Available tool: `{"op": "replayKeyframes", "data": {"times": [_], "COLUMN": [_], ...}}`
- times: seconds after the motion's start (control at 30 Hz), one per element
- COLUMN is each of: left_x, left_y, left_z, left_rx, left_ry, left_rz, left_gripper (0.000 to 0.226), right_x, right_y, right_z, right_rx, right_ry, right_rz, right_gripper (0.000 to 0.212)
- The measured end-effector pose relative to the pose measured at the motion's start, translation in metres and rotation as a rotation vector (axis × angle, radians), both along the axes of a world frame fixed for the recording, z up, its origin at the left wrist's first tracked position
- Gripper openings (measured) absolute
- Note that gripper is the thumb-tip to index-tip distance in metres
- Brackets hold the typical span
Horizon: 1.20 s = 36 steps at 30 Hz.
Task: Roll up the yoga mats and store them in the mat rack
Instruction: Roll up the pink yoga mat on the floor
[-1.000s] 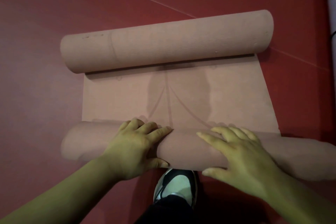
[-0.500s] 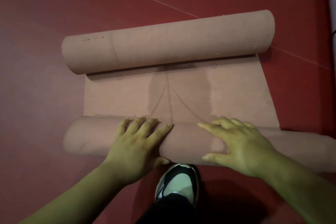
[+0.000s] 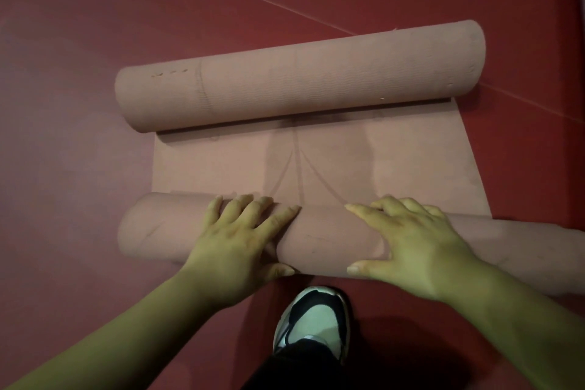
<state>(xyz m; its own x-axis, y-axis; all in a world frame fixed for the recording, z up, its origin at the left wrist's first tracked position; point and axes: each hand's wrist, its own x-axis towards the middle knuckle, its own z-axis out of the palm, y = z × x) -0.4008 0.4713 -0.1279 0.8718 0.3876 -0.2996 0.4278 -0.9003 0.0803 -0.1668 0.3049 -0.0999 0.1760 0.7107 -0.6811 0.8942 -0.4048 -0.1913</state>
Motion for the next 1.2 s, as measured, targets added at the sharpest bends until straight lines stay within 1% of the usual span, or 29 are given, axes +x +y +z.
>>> {"op": "replayKeyframes", "data": {"times": [0.07, 0.13, 0.23, 0.33, 0.4, 0.53, 0.63, 0.77, 0.87, 1.07, 1.2], "left_x": [-0.002, 0.000, 0.008, 0.010, 0.008, -0.001, 0.002, 0.010, 0.013, 0.006, 0.012], "left_y": [0.002, 0.006, 0.016, 0.018, 0.012, 0.000, 0.007, 0.019, 0.021, 0.013, 0.026], "left_z": [-0.006, -0.006, -0.003, -0.002, -0.003, -0.008, -0.012, -0.009, -0.008, -0.012, -0.011], "left_rx": [0.006, -0.004, -0.050, -0.052, -0.023, 0.038, 0.045, -0.008, -0.009, 0.058, 0.028], "left_ry": [-0.046, -0.026, 0.035, 0.033, -0.001, -0.100, -0.091, -0.054, -0.044, -0.061, -0.058], "left_rz": [-0.013, -0.021, -0.011, 0.001, -0.003, -0.004, -0.014, -0.009, 0.004, 0.018, 0.007], "left_gripper": [0.089, 0.090, 0.092, 0.093, 0.091, 0.089, 0.088, 0.089, 0.090, 0.097, 0.095], "right_x": [-0.001, -0.007, -0.017, -0.015, -0.010, -0.001, -0.005, -0.016, -0.011, 0.000, -0.002], "right_y": [-0.002, -0.006, -0.013, -0.010, -0.007, 0.001, 0.000, -0.005, -0.002, 0.009, 0.010], "right_z": [-0.006, -0.007, -0.017, -0.023, -0.020, -0.016, -0.015, -0.026, -0.025, -0.022, -0.018], "right_rx": [0.037, 0.102, 0.208, 0.243, 0.218, 0.108, 0.146, 0.255, 0.208, 0.142, 0.137], "right_ry": [-0.046, -0.109, -0.125, -0.155, -0.147, -0.092, -0.114, -0.195, -0.179, -0.129, -0.137], "right_rz": [0.003, -0.005, -0.094, -0.101, -0.086, -0.030, -0.047, -0.093, -0.085, -0.065, -0.045], "right_gripper": [0.108, 0.103, 0.097, 0.095, 0.098, 0.109, 0.108, 0.098, 0.101, 0.108, 0.105]}}
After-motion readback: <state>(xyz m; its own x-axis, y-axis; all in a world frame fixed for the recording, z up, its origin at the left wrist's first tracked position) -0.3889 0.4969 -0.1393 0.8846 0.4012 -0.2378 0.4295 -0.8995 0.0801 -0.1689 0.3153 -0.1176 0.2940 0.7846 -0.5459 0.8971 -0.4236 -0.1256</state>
